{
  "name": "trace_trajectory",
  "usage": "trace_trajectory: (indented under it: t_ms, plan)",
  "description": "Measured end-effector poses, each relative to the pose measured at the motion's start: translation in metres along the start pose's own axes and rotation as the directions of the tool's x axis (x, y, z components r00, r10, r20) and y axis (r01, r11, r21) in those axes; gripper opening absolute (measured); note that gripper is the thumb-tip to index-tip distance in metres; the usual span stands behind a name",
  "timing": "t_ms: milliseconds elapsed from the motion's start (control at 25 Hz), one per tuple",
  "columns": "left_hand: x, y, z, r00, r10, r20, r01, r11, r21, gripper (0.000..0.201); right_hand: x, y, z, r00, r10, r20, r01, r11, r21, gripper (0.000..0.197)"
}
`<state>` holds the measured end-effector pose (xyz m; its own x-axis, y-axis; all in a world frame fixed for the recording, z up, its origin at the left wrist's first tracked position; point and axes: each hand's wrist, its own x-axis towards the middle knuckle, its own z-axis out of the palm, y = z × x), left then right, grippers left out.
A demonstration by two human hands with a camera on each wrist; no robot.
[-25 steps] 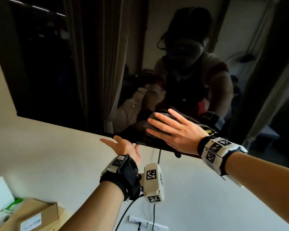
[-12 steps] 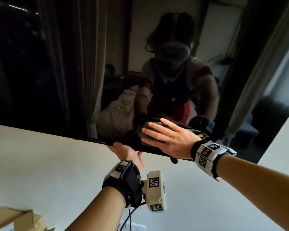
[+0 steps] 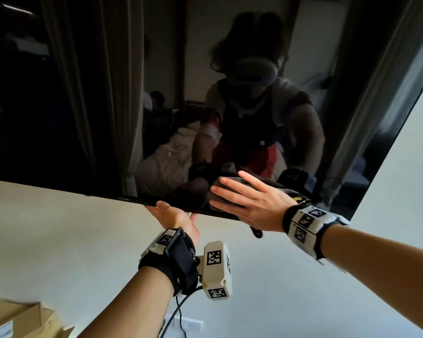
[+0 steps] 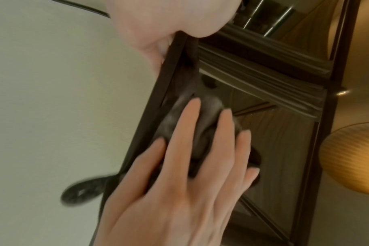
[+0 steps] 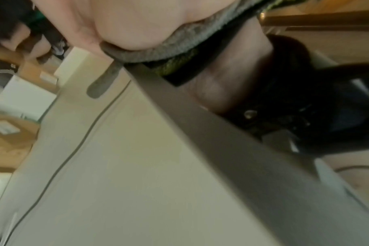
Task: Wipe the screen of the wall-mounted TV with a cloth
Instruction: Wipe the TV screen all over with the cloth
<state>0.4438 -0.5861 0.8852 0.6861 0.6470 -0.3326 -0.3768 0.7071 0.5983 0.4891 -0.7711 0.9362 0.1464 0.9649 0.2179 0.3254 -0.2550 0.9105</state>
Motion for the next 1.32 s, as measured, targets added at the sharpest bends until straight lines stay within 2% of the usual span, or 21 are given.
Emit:
trace_trajectory:
  t_ms: [80,160,240,360,560,800,1000,1120,1200,1280,1320]
  plan:
    - [-0.005,-0.009,0.003,0.998,0.065,-0.025,-0.065,0.998,0.013,0.043,0.019,-0.009,0.002,1.000,-0.012,-0.022,0.012,1.000,0.026,0.073]
    - [-0.007,-0.017,0.006,0.995,0.085,-0.045,-0.085,0.996,0.010,0.044,0.013,-0.007,0.002,1.000,0.007,-0.018,-0.006,0.999,0.052,0.073]
    - [-0.013,-0.023,0.009,0.998,0.055,-0.044,-0.054,0.998,0.009,0.045,-0.023,0.007,0.005,0.999,0.041,-0.011,-0.040,0.998,0.039,0.076]
    - [-0.033,-0.036,0.013,1.000,0.014,-0.022,-0.014,1.000,0.002,0.047,-0.074,0.021,0.006,1.000,0.014,0.017,-0.014,1.000,0.005,0.080]
    - [-0.053,-0.054,0.021,0.998,0.063,-0.013,-0.063,0.998,0.017,0.051,-0.039,0.010,0.006,0.999,0.026,-0.030,-0.025,0.999,0.038,0.071]
    - [-0.046,-0.046,0.020,1.000,-0.010,-0.002,0.010,1.000,0.018,0.049,-0.107,0.030,0.012,0.999,0.019,-0.027,-0.019,1.000,-0.002,0.074]
    - [-0.054,-0.049,0.022,0.999,0.039,-0.027,-0.037,0.998,0.058,0.048,-0.069,0.025,0.008,0.995,0.027,-0.091,-0.025,0.999,0.023,0.066]
    - [-0.055,-0.050,0.022,1.000,0.020,-0.019,-0.019,0.997,0.075,0.049,-0.087,0.035,0.010,0.997,0.036,-0.072,-0.036,0.999,0.009,0.064]
    - [-0.056,-0.047,0.022,1.000,0.008,-0.014,-0.007,0.995,0.098,0.050,-0.100,0.036,0.011,0.998,-0.005,-0.058,0.004,1.000,-0.017,0.064]
    - [-0.057,-0.045,0.023,1.000,0.004,-0.014,-0.002,0.995,0.103,0.049,-0.098,0.042,0.009,0.996,-0.058,-0.067,0.057,0.998,-0.019,0.064]
    - [-0.056,-0.046,0.023,1.000,0.013,-0.012,-0.012,0.995,0.096,0.049,-0.094,0.050,0.007,0.995,-0.036,-0.093,0.036,0.999,0.003,0.062]
